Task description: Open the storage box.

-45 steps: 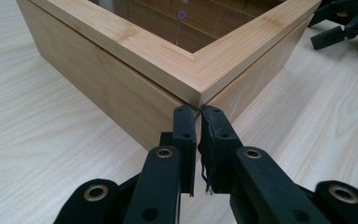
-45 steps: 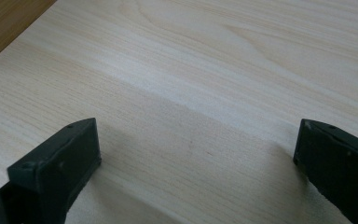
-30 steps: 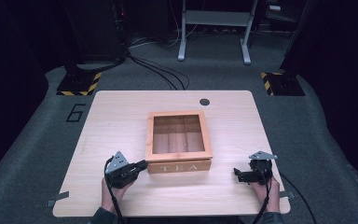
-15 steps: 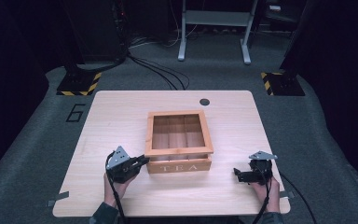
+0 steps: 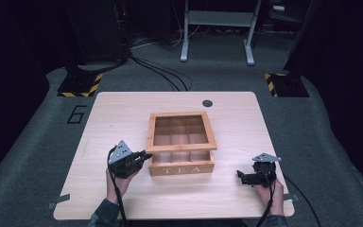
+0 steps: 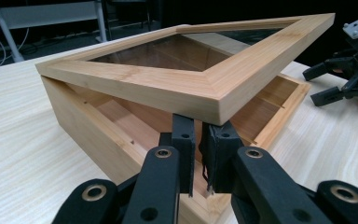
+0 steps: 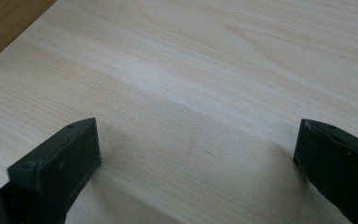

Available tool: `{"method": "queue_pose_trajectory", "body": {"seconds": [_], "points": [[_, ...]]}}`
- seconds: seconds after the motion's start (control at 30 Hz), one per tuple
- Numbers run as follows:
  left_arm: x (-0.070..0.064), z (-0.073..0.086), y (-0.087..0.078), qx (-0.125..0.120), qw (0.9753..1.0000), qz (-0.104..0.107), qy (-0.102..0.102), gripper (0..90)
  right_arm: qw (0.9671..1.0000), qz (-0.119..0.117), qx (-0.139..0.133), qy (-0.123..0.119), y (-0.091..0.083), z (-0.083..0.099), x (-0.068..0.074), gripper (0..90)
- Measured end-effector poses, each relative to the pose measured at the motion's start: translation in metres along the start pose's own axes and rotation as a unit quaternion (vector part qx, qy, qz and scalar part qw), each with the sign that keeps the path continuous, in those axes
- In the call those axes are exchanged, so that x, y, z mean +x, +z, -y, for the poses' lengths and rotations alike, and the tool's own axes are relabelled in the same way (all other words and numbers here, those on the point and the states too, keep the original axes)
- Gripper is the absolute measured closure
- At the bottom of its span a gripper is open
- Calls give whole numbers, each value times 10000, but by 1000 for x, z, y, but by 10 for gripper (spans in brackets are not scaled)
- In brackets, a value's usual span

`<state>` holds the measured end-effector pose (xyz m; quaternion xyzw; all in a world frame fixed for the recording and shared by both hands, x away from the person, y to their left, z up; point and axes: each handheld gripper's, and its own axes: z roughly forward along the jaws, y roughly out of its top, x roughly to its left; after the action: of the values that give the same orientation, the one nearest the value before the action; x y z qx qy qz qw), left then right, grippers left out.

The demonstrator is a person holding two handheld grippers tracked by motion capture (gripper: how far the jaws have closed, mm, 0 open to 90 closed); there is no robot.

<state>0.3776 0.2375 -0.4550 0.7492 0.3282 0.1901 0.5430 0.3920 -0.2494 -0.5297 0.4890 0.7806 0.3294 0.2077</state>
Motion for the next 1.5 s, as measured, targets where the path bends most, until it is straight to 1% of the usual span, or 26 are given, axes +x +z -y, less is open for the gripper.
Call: {"method": "queue_pose_trajectory", "body": {"seconds": [0.07,0.17,0.27,0.3,0.33,0.4,0.53,0.57,0.6,0.67,0.7,0.8,0.83,0.93,0.97,1.17,1.23,1.37,1.5], "points": [[2,-2,2,-10,10000,-25,17,831,10000,0,0,0,0,0,0,0],[3,-5,5,55,10000,-1,26,831,10000,0,0,-1,0,0,0,0],[4,-7,8,-48,10000,20,-47,831,10000,-1,1,0,0,0,0,0],[4,-8,7,-38,10000,59,-65,831,10000,-1,0,0,0,0,0,0],[5,-10,8,-74,10000,46,-22,831,10000,0,0,-1,0,0,0,0],[5,-14,9,-119,9999,72,-31,831,10000,0,1,2,0,0,0,0],[6,-24,12,-349,9993,137,-42,831,10000,1,1,5,0,0,0,0],[6,-27,14,-385,9991,192,-47,831,10000,2,1,6,0,0,0,0],[5,-29,14,-388,9990,207,-35,831,10000,3,-3,6,0,0,0,0],[2,-35,17,-336,9991,229,77,831,10000,2,-2,11,0,0,0,0],[2,-37,18,-310,9992,202,142,831,10000,5,-1,10,0,0,0,0],[4,-39,19,-295,9992,206,151,834,10000,13,3,18,0,0,0,0],[5,-40,19,-281,9992,187,207,834,10000,9,1,18,0,0,0,0],[6,-44,20,-285,9992,204,205,834,10000,7,-1,16,0,0,0,0],[7,-45,21,-336,9990,185,208,834,10000,8,-2,16,0,0,0,0],[11,-53,23,-305,9989,253,243,835,10000,9,-5,38,0,0,0,0],[12,-55,24,-316,9989,245,229,834,10000,8,-5,37,0,0,0,0],[14,-60,28,-329,9987,250,283,834,10000,8,-6,35,0,0,0,0],[17,-64,30,-338,9987,265,272,835,10000,11,-3,35,0,0,0,0]]}}
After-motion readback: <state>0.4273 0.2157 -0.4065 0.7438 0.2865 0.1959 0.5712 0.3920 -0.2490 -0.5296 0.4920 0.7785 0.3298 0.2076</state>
